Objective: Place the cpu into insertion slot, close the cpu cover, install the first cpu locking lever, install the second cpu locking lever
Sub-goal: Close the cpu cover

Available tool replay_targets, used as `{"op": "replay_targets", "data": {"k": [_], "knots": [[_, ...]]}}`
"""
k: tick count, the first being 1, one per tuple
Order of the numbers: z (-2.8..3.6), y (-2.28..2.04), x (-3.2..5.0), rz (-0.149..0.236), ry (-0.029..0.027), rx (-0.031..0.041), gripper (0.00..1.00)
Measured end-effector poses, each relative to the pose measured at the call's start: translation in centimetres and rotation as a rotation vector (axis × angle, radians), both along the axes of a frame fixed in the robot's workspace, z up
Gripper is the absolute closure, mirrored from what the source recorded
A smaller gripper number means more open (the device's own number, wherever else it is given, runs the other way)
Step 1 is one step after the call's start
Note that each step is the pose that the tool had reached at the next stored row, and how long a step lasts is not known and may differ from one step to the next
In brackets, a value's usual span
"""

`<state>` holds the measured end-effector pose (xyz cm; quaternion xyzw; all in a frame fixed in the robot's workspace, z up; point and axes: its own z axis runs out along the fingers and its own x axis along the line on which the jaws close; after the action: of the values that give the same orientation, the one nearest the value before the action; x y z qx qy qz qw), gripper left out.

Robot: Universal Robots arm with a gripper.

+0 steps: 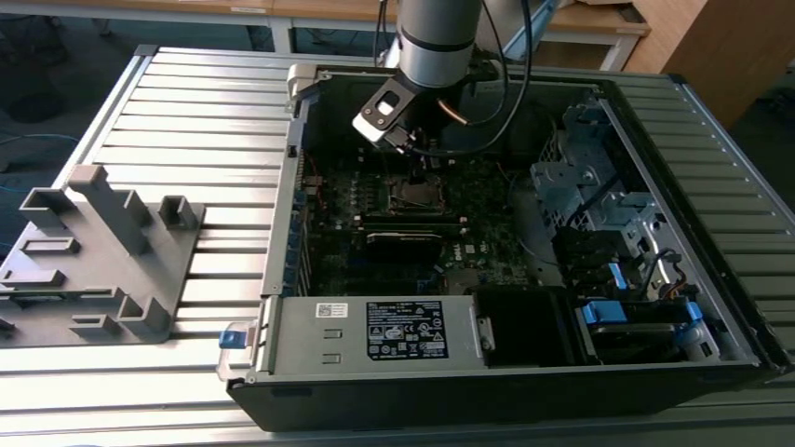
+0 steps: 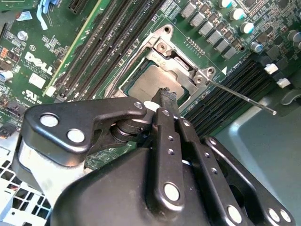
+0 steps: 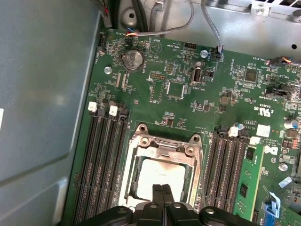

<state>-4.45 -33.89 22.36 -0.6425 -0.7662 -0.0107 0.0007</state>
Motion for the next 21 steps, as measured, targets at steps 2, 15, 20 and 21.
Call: {"op": "replay_targets", "data": {"k": [2, 15, 20, 21], "knots": [[0.00, 0.00, 0.00, 0.019, 0.0001, 0.0000, 0.89], [0.00, 0.00, 0.00, 0.112, 0.0000, 0.0002, 0.89], [0.00, 0.00, 0.00, 0.119, 0.0000, 0.0002, 0.89], [0.00, 0.00, 0.00, 0.126, 0.0001, 0.0002, 0.89]]}}
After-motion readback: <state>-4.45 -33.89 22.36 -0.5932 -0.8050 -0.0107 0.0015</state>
